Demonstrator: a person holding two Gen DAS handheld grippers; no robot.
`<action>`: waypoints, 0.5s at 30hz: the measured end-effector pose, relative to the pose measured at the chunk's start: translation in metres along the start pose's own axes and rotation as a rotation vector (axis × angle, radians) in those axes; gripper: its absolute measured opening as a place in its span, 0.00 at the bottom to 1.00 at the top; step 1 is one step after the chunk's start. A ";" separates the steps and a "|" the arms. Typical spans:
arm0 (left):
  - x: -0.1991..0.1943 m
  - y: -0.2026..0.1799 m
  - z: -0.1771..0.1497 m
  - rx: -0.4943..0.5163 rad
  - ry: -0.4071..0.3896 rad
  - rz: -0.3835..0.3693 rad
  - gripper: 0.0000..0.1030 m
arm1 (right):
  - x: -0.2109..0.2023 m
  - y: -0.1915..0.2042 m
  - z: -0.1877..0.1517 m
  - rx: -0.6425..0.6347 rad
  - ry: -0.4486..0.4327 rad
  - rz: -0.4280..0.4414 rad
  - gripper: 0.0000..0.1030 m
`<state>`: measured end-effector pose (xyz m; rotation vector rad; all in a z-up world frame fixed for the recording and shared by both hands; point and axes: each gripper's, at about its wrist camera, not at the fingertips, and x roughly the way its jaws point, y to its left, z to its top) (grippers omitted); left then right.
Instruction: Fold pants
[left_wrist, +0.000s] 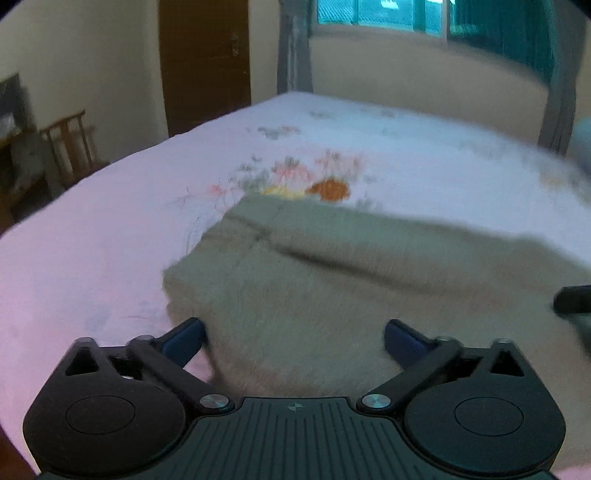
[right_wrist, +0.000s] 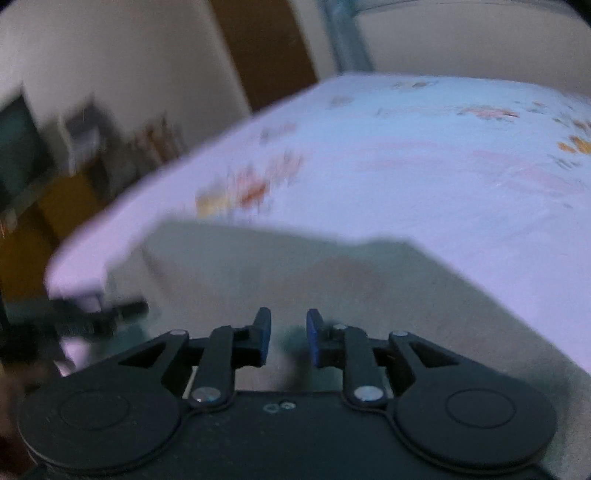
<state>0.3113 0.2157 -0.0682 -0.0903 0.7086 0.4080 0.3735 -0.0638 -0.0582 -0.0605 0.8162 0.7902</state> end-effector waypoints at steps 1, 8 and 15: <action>0.005 0.010 -0.004 -0.045 0.032 -0.035 1.00 | 0.009 0.004 -0.006 -0.061 0.049 -0.053 0.10; -0.004 0.044 -0.014 -0.159 0.045 -0.082 1.00 | -0.058 -0.040 -0.040 -0.020 0.014 -0.282 0.14; -0.038 0.044 -0.019 -0.179 0.000 -0.083 1.00 | -0.251 -0.136 -0.169 0.555 -0.308 -0.529 0.27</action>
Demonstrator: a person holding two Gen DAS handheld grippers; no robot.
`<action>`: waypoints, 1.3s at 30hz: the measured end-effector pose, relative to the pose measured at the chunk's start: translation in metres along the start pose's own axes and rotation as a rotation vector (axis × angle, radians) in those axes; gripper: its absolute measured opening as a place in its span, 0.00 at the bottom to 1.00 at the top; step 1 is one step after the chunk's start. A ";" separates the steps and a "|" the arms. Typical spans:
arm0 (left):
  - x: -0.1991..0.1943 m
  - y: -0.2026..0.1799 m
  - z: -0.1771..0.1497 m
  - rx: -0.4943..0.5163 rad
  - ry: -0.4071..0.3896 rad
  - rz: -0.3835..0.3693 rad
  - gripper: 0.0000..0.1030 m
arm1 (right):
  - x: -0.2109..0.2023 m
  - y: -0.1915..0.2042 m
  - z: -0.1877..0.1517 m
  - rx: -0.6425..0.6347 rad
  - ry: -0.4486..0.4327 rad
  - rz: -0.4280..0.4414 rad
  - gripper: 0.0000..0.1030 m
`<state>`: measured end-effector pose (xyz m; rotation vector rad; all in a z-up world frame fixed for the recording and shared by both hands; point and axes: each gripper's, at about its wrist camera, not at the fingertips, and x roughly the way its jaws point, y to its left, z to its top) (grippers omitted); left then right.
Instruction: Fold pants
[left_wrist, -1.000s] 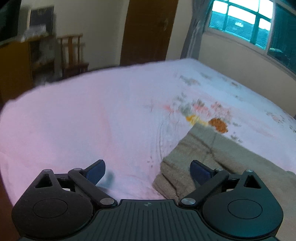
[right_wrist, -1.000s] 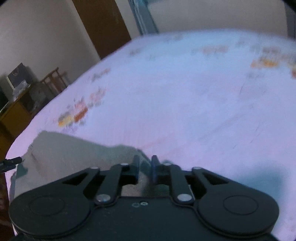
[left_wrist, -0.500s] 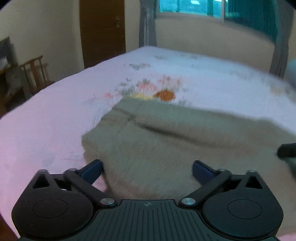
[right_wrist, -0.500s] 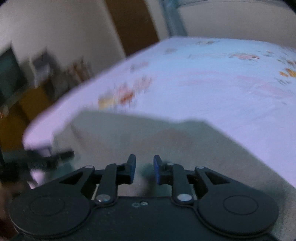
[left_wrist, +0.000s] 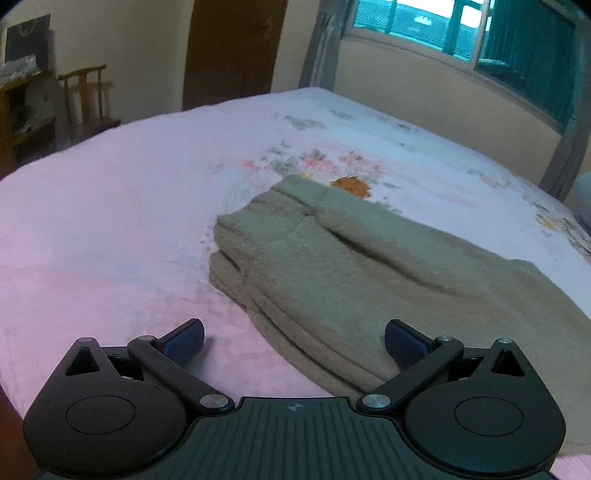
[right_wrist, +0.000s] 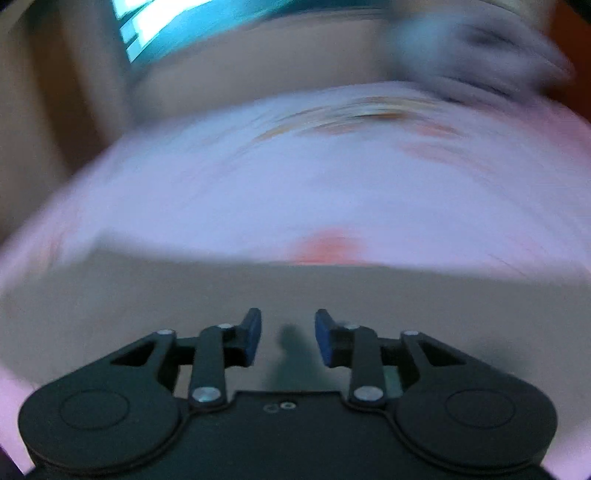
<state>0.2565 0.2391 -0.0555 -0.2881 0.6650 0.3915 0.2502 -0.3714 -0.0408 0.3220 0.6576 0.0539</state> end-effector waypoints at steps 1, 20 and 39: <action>-0.004 -0.005 -0.001 0.010 -0.004 -0.003 1.00 | -0.023 -0.035 -0.005 0.131 -0.056 -0.021 0.29; -0.006 -0.168 -0.039 0.362 0.036 -0.060 1.00 | -0.057 -0.216 -0.092 0.911 -0.238 0.107 0.08; -0.084 -0.399 -0.165 0.567 0.035 -0.390 1.00 | -0.065 -0.223 -0.093 0.859 -0.224 0.145 0.15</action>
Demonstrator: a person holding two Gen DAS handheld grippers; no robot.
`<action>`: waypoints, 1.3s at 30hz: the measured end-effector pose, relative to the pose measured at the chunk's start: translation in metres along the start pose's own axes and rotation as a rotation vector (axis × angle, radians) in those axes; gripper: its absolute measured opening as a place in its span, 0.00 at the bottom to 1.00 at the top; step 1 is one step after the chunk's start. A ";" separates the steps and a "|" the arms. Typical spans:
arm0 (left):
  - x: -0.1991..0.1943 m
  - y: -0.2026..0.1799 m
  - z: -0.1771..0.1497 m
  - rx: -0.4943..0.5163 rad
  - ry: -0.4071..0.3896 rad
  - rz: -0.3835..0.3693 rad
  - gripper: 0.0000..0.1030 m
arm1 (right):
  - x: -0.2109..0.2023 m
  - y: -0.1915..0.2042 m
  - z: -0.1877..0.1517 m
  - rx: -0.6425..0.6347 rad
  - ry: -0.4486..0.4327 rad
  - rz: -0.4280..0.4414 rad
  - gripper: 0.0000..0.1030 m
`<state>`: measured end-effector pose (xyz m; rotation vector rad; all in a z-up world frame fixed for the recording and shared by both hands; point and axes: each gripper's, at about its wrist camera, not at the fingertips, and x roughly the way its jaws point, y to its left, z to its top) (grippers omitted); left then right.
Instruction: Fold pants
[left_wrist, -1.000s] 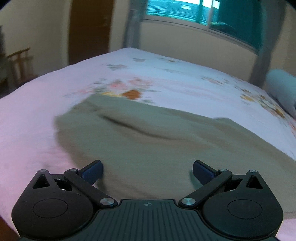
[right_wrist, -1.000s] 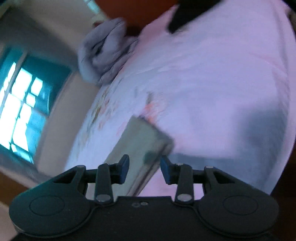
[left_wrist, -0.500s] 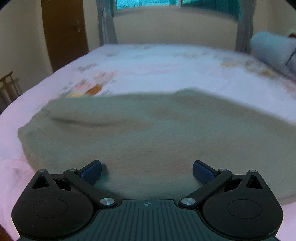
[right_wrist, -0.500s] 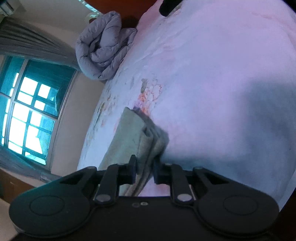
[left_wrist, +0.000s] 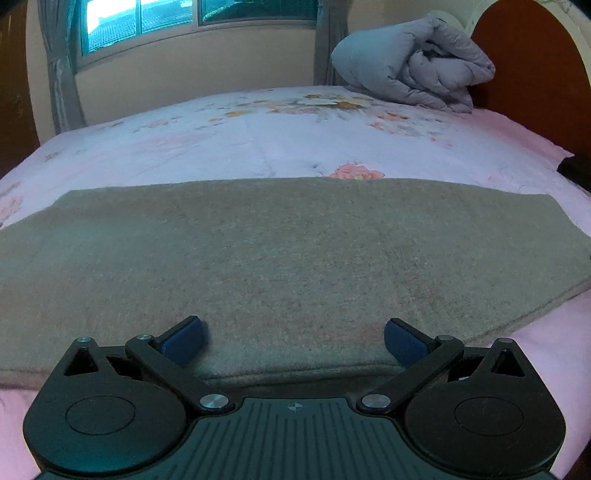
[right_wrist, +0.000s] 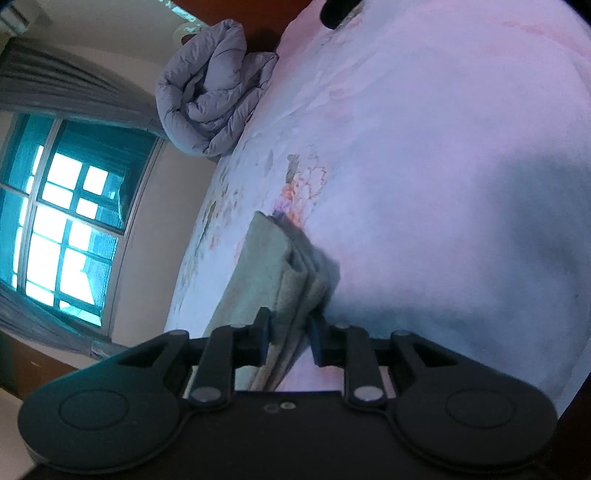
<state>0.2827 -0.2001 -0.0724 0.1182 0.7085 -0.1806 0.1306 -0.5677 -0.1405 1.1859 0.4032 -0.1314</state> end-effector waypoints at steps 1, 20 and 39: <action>-0.003 0.001 0.001 0.000 0.006 -0.006 1.00 | 0.000 0.001 0.001 -0.005 0.002 0.000 0.15; -0.002 0.001 -0.007 -0.004 0.028 0.030 1.00 | 0.010 0.042 0.004 -0.126 -0.015 -0.085 0.07; -0.127 0.248 -0.028 -0.262 -0.185 0.144 1.00 | 0.038 0.307 -0.175 -0.750 0.087 0.199 0.07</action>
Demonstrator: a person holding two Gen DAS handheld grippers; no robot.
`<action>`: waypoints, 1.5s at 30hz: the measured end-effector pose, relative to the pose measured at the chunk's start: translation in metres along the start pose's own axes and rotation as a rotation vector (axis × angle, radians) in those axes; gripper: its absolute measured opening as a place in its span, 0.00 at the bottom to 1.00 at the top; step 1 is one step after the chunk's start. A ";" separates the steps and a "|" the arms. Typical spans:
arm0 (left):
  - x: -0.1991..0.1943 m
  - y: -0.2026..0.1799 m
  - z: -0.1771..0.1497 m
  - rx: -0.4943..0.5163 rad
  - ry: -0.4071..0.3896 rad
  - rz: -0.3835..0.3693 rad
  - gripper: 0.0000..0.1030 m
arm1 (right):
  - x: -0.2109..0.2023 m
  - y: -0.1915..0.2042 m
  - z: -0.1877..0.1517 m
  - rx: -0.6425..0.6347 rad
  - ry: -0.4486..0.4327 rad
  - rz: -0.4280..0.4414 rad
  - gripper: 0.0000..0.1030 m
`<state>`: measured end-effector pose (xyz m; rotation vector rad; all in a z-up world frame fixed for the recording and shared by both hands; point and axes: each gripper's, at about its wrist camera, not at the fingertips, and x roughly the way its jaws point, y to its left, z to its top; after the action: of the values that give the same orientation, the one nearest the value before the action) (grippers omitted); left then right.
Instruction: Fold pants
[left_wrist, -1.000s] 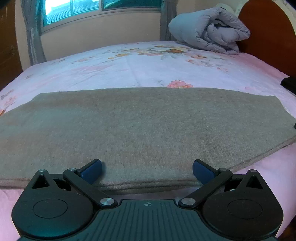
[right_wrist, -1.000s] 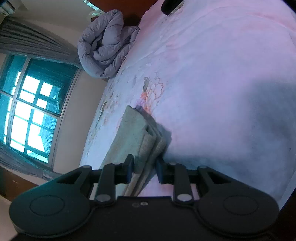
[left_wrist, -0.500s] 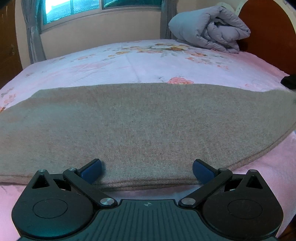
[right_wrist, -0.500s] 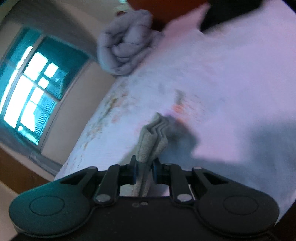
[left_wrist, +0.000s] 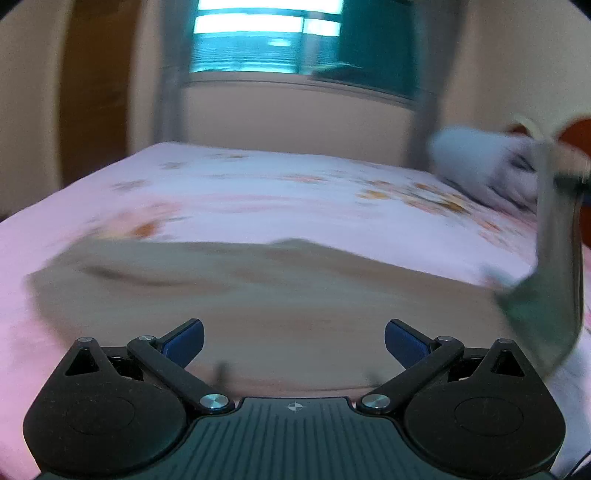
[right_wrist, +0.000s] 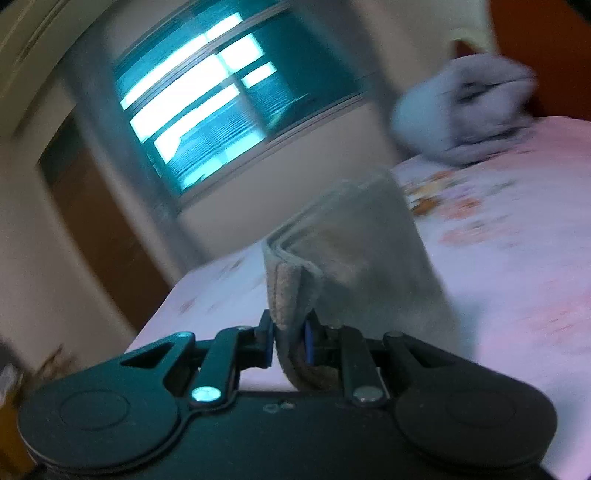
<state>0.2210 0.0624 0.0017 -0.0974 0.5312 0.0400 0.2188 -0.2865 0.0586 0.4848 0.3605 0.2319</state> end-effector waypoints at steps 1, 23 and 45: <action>-0.004 0.023 0.000 -0.026 0.011 0.027 1.00 | 0.013 0.018 -0.014 -0.024 0.026 0.019 0.07; 0.092 -0.026 -0.006 -0.094 0.232 -0.188 0.73 | -0.024 -0.073 -0.050 0.141 0.096 -0.181 0.42; 0.077 -0.050 -0.022 0.020 0.229 -0.104 0.91 | 0.031 -0.121 -0.121 0.518 0.359 0.009 0.00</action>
<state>0.2798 0.0116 -0.0522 -0.1102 0.7547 -0.0790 0.2158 -0.3314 -0.1098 0.9590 0.7774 0.2337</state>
